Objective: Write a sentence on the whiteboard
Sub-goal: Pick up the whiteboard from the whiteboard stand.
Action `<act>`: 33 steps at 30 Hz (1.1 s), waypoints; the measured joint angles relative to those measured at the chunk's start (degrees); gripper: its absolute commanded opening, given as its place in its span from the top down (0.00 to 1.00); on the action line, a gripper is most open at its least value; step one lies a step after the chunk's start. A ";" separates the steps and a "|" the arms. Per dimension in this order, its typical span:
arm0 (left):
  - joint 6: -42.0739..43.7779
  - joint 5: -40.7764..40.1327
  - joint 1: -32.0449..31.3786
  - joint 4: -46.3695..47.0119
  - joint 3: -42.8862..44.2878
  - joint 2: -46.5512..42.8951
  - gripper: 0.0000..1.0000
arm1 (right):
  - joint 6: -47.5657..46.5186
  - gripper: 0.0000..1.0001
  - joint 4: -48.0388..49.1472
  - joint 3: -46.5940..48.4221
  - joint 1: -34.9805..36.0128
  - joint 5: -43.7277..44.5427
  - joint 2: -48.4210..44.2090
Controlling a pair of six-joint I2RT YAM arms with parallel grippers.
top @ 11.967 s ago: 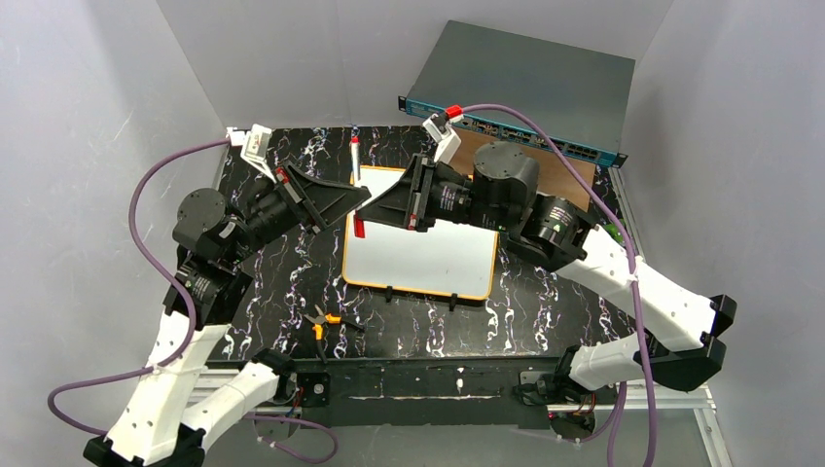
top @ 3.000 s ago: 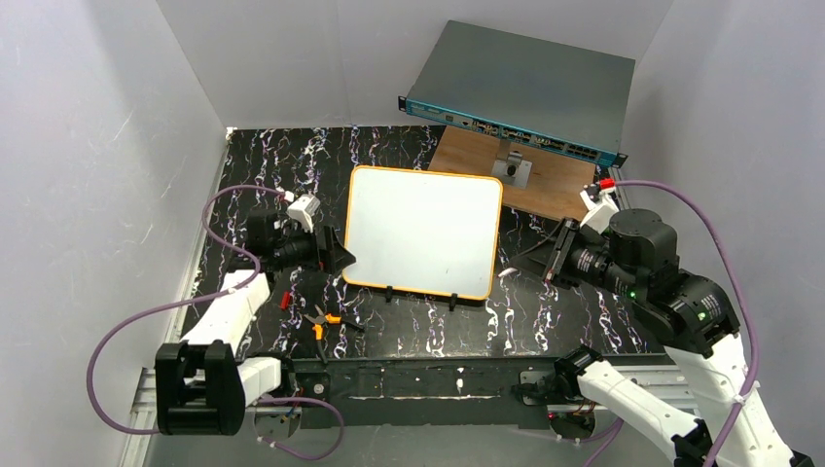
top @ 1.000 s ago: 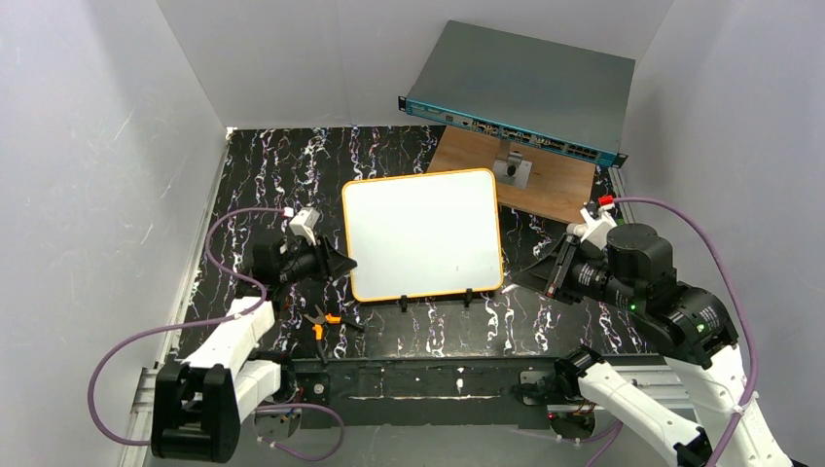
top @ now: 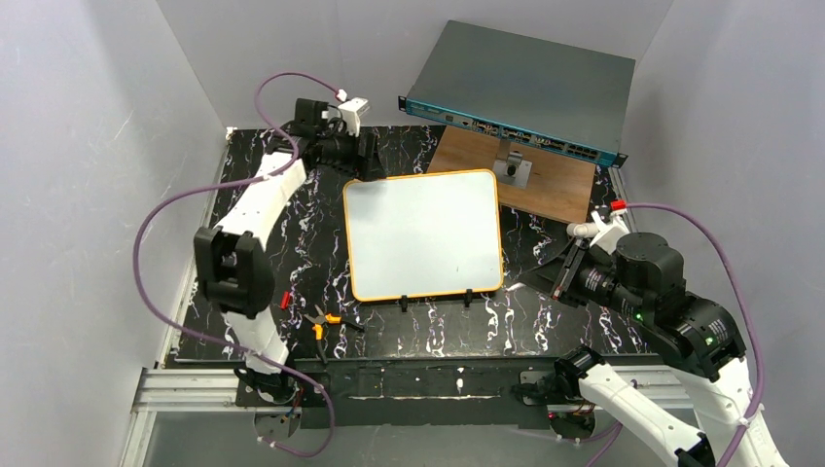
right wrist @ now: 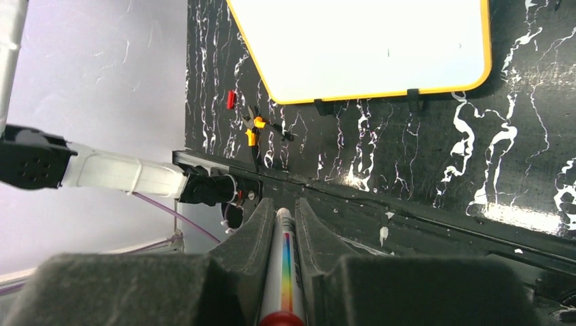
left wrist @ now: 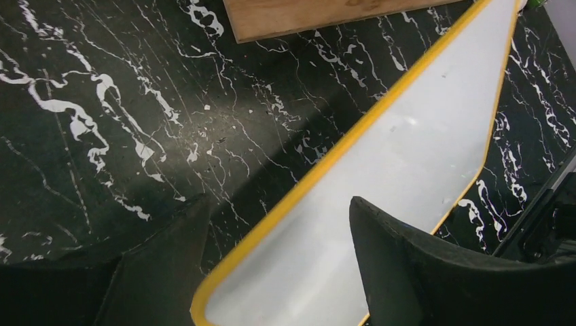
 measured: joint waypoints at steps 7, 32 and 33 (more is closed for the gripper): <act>3.02 5.40 -0.20 -7.89 13.94 13.79 0.22 | 0.02 0.99 -0.98 0.04 0.00 2.16 -1.81; 2.45 26.25 -4.17 -12.09 22.01 22.95 0.39 | -0.83 0.99 -5.81 0.90 0.00 5.81 -3.65; 2.43 26.25 -4.17 -12.07 22.01 22.95 0.41 | -1.01 0.99 -5.81 0.90 0.00 5.62 -3.52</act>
